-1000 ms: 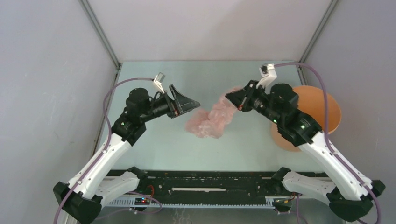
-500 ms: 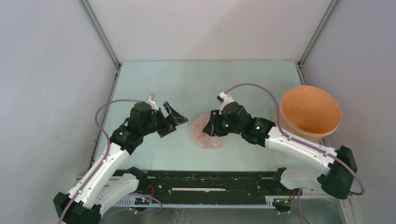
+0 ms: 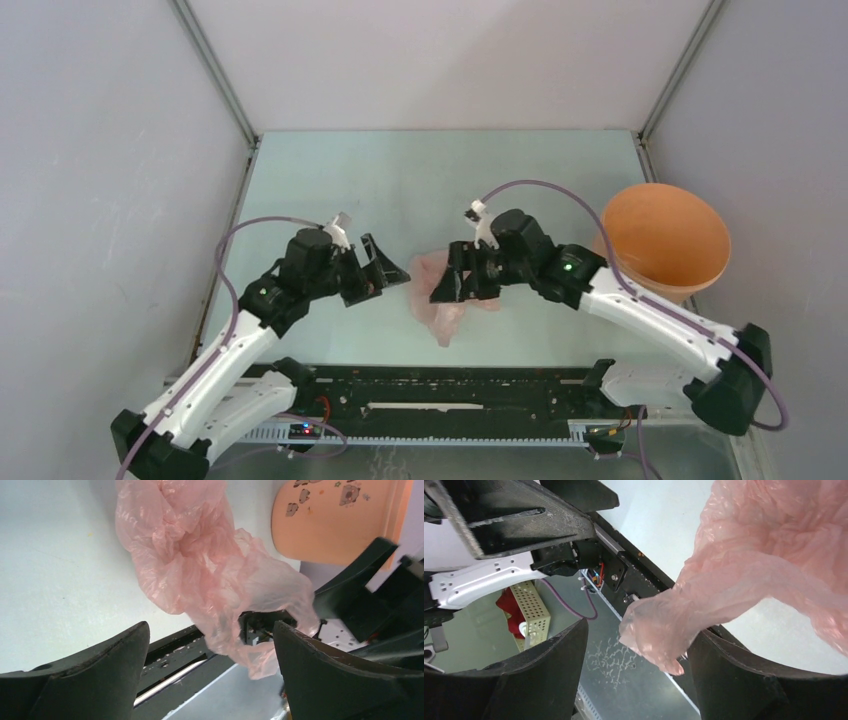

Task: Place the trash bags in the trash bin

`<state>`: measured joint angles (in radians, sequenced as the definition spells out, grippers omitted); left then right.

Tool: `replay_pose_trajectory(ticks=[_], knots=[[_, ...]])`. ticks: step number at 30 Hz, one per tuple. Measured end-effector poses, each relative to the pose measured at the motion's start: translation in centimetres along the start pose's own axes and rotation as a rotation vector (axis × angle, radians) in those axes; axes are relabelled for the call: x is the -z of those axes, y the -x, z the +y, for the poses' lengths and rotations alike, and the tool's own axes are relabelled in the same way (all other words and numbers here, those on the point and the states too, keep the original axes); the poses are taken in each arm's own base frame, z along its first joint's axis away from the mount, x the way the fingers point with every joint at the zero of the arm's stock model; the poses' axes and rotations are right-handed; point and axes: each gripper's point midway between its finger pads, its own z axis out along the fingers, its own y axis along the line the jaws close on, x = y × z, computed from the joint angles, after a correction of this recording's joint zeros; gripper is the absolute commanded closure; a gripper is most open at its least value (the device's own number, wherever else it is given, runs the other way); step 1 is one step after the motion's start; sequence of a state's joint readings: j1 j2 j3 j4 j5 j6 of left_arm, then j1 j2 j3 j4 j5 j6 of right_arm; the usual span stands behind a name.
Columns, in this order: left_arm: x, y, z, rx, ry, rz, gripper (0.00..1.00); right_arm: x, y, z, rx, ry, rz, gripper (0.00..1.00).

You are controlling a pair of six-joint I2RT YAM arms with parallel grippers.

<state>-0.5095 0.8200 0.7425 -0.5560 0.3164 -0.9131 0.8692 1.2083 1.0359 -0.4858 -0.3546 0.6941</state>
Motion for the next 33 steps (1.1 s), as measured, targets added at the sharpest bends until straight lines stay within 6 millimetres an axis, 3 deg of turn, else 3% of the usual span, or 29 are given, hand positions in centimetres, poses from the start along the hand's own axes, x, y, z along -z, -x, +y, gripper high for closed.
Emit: replay_pose_trajectory(ticks=[5,8,11,15,18,20,25,27,30,33], knots=[[1.6,-1.4,-1.1,-0.136,0.005,0.015,0.01,3.8,1.1,0.0,-0.022,0.015,-0.070,0.28],[2.4,-2.4,-2.7,-0.226,-0.008,0.024,0.00,4.8,2.2,-0.5,-0.059,0.007,-0.113,0.27],[3.3,-3.6,-4.9,-0.319,-0.033,0.036,0.00,5.5,3.0,-1.5,-0.110,-0.020,-0.149,0.27],[3.3,-3.8,-9.3,-0.437,-0.081,0.032,0.00,6.2,3.9,-1.9,-0.175,-0.022,-0.181,0.35],[1.8,-4.5,-11.5,-0.504,-0.096,0.045,0.00,6.2,4.4,-2.5,-0.251,-0.028,-0.183,0.33],[0.4,-5.6,-11.8,-0.553,-0.077,0.068,0.00,6.6,4.9,-3.6,-0.300,-0.061,-0.195,0.30],[-2.9,-9.3,-10.6,-0.694,0.019,0.152,0.00,10.5,7.0,-8.9,-0.410,-0.208,-0.305,0.26],[-4.3,-10.8,-9.7,-0.754,0.073,0.183,0.00,12.6,6.8,-10.9,-0.427,-0.277,-0.348,0.26],[-6.3,-12.0,-8.8,-0.855,0.170,0.212,0.00,14.8,5.7,-12.0,-0.421,-0.336,-0.370,0.26],[-8.4,-12.6,-8.7,-0.928,0.240,0.219,0.01,15.9,4.7,-11.5,-0.383,-0.346,-0.369,0.28]])
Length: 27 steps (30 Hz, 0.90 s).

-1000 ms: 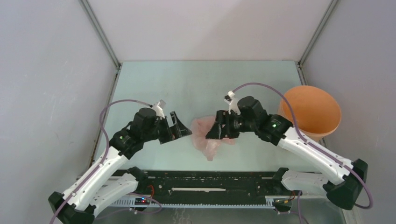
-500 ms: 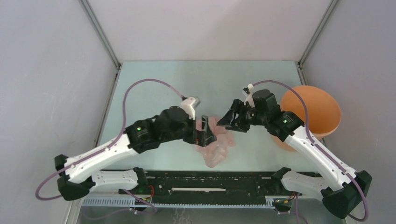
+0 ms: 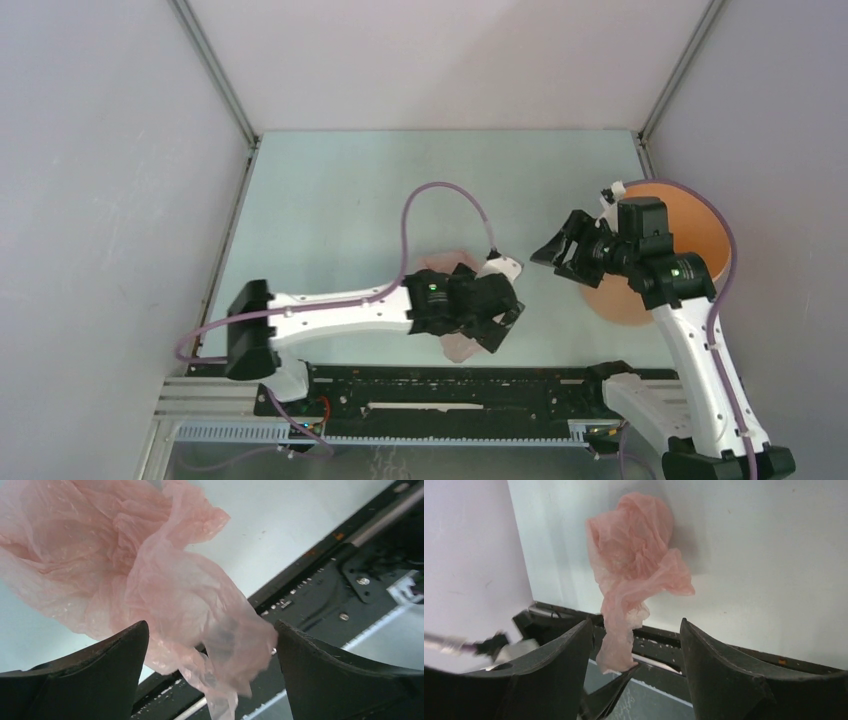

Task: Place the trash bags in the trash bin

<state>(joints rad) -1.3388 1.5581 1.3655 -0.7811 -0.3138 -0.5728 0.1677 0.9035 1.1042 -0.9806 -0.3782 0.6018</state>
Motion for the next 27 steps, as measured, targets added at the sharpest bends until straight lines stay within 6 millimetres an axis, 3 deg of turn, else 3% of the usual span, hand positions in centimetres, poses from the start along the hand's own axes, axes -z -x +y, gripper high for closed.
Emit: replay_pose_trajectory(ticks=[2,3,4,8,10,13,16,19,21,22,27], knots=[[-1.1,0.0,0.2,-0.031,0.060,0.027,0.22,0.6,-0.4,0.1,0.021,0.008,0.003,0.27],[-1.7,-0.1,0.4,-0.045,0.096,0.041,0.44,0.9,-0.8,0.0,0.030,0.009,0.006,0.27],[-2.2,-0.1,0.8,-0.057,0.132,0.052,0.59,1.1,-1.0,0.0,0.036,0.008,0.008,0.27],[-2.7,-1.2,3.6,-0.111,0.278,0.104,0.83,1.5,-2.0,0.0,0.082,0.003,0.025,0.27],[-1.8,-1.1,4.8,-0.109,0.312,0.112,0.89,1.5,-2.5,-0.2,0.104,-0.003,0.041,0.27],[1.0,0.8,6.4,-0.017,0.266,0.068,0.95,1.0,-3.0,-0.3,0.137,-0.009,0.077,0.25],[5.7,4.9,8.3,0.180,0.105,-0.080,0.99,0.3,-3.6,0.2,0.177,0.012,0.126,0.21],[11.1,8.5,10.8,0.351,-0.072,-0.268,1.00,-0.6,-4.8,2.4,0.261,0.097,0.178,0.17],[13.4,9.4,10.8,0.380,-0.176,-0.333,1.00,-1.0,-5.7,4.4,0.323,0.187,0.196,0.17],[14.7,9.6,9.6,0.370,-0.276,-0.357,1.00,-1.2,-6.1,5.2,0.340,0.223,0.200,0.16],[15.7,9.7,8.5,0.367,-0.436,-0.378,1.00,-2.3,-5.9,7.7,0.274,0.346,0.188,0.15]])
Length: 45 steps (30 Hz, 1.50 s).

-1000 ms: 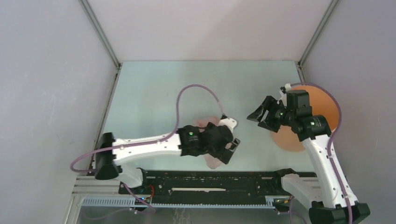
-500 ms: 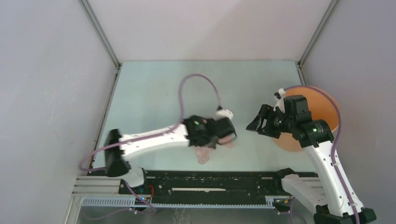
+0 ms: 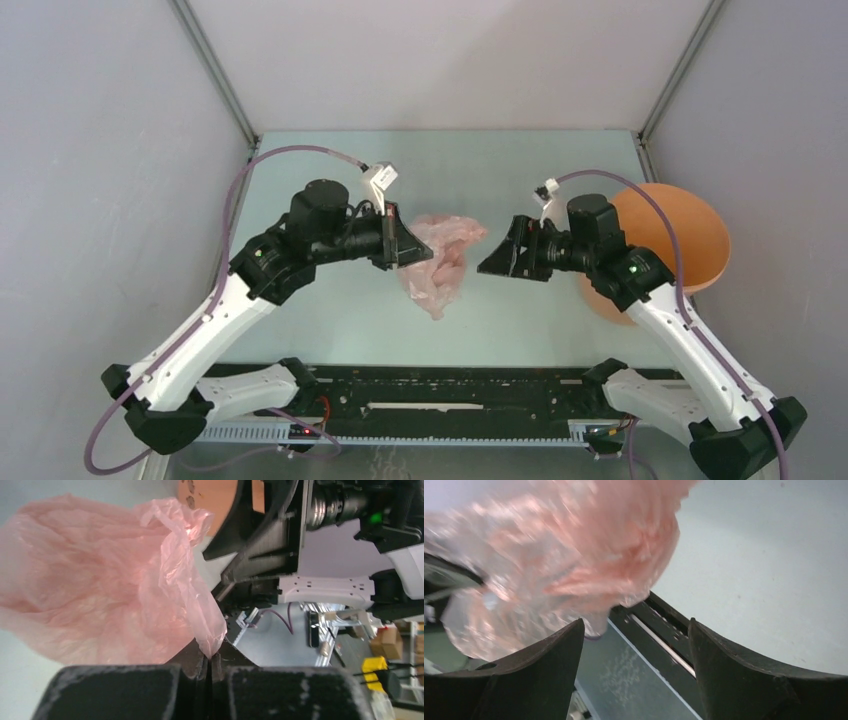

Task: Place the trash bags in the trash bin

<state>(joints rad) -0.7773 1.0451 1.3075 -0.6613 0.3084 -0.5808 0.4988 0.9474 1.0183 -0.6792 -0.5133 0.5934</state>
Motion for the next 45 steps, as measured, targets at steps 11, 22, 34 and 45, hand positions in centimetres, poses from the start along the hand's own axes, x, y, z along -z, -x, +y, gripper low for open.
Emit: replay_pose_trajectory(ticks=[11,22,34,45], knots=[[-0.3,-0.4,-3.5,0.060,-0.266,0.032,1.00,-2.7,1.9,1.5,0.008,0.164,-0.101,0.31],[0.2,1.2,-6.2,0.077,-0.413,-0.007,1.00,-3.6,0.1,0.5,-0.075,0.136,-0.156,0.07],[-4.1,2.9,-1.5,-0.019,-0.202,-0.071,1.00,-1.8,2.1,0.2,-0.340,0.024,-0.189,0.01],[-5.6,3.8,-1.1,-0.088,-0.188,-0.066,1.00,-4.0,1.1,-1.8,-0.490,-0.124,-0.129,0.15]])
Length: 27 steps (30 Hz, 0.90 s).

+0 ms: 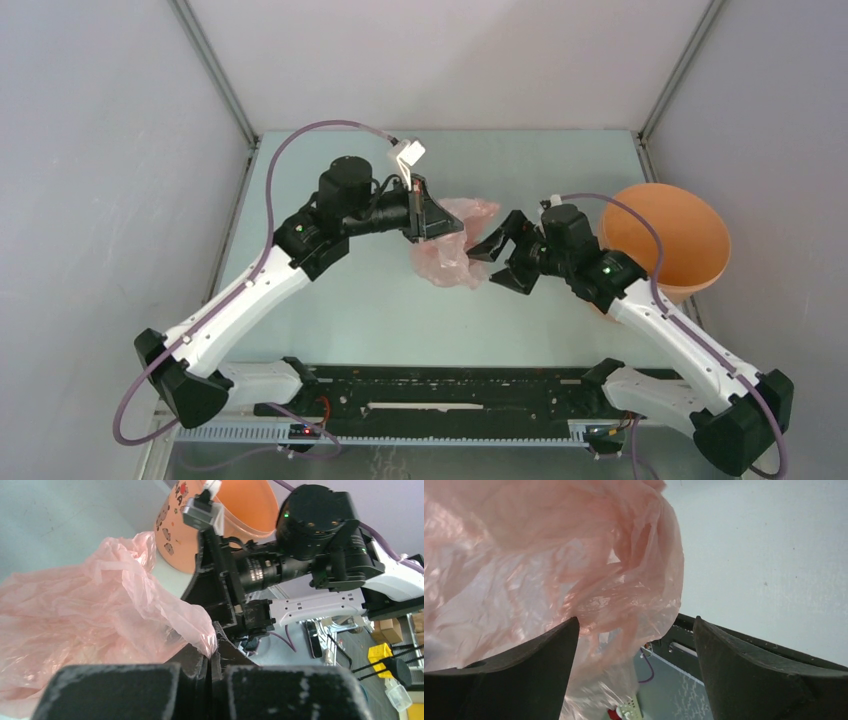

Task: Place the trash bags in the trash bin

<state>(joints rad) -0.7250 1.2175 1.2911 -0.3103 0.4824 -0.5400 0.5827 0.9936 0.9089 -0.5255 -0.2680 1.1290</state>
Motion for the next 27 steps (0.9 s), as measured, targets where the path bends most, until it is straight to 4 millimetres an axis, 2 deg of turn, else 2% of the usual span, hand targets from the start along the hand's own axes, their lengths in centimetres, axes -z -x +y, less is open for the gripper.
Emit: replay_pose_trajectory(ticks=[1,5,10,14,16,18,23,27], knots=[[0.0,0.0,-0.1,0.000,-0.005,0.001,1.00,-0.3,0.0,-0.3,-0.001,-0.014,0.002,0.22],[0.1,-0.1,-0.3,-0.002,-0.020,0.008,1.00,-1.0,0.3,-0.3,0.011,-0.021,-0.013,0.63],[0.9,-0.4,-0.2,-0.011,-0.006,-0.009,1.00,-0.4,2.3,1.0,0.074,0.035,-0.126,1.00],[3.3,-1.4,1.2,-0.023,0.071,-0.058,1.00,1.4,3.9,1.3,0.174,0.053,-0.245,1.00],[4.3,-1.9,2.1,-0.028,0.115,-0.087,1.00,1.9,4.3,0.6,0.229,0.048,-0.287,1.00],[5.3,-2.9,3.2,-0.034,0.158,-0.111,1.00,1.7,4.1,-1.1,0.278,0.023,-0.301,1.00],[6.2,-6.5,6.7,-0.021,0.263,-0.109,1.00,0.1,1.5,-6.3,0.401,-0.063,-0.228,1.00],[6.4,-9.8,10.1,0.006,0.357,-0.081,1.00,0.0,0.0,-8.4,0.467,-0.081,-0.174,1.00]])
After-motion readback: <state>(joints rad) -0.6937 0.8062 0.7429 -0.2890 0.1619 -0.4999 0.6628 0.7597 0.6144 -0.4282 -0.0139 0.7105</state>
